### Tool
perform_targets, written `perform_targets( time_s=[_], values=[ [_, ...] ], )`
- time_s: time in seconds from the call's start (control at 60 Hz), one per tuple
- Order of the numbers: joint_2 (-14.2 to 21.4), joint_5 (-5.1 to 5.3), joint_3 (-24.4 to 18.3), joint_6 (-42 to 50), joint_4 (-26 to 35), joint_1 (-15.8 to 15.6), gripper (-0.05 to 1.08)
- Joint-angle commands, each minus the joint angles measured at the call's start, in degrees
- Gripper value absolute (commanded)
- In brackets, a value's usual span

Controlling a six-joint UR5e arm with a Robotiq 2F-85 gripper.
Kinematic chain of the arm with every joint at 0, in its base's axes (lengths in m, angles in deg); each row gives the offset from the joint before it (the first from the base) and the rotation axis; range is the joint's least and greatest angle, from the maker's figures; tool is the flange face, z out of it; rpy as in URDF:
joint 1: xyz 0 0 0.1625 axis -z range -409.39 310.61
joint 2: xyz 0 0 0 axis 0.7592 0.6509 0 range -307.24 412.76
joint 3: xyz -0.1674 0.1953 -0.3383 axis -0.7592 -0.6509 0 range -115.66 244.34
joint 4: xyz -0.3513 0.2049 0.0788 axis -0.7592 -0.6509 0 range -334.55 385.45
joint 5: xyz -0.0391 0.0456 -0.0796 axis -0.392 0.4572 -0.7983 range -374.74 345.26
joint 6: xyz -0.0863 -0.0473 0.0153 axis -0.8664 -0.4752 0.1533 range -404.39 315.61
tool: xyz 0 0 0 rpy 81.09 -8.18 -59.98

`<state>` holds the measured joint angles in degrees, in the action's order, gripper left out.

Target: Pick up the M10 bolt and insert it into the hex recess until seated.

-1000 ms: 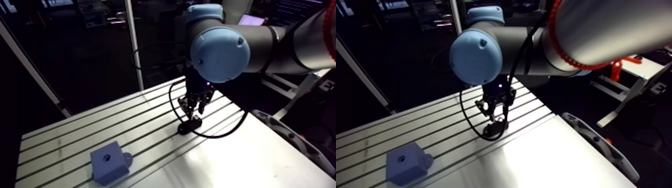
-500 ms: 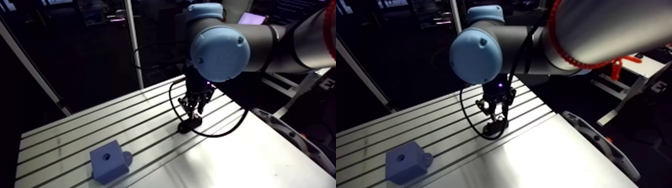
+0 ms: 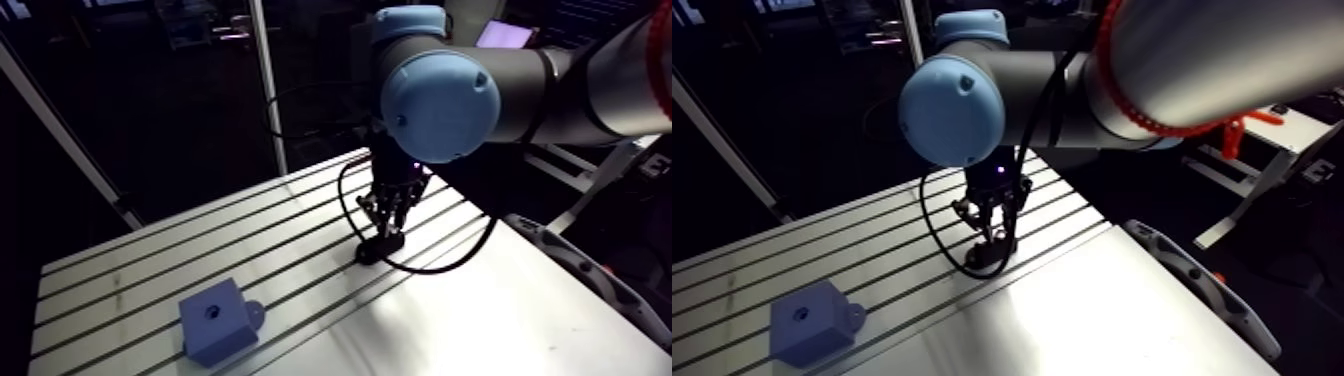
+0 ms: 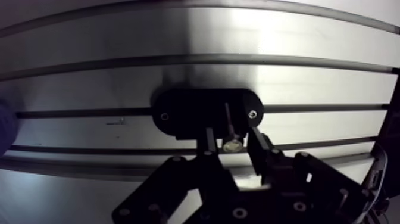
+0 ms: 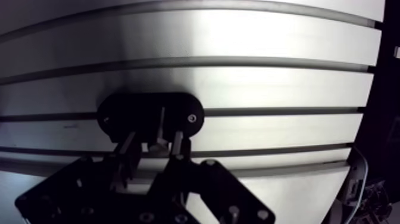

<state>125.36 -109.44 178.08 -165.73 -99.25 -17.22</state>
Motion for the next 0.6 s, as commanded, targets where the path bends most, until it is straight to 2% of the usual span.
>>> perform_targets(
  time_s=[0.017,0.6],
  values=[
    [-0.1,0.00,-0.2,0.0,0.0,0.0,0.60],
    [-0.2,0.00,-0.2,-0.1,0.1,0.0,0.67]
  ],
)
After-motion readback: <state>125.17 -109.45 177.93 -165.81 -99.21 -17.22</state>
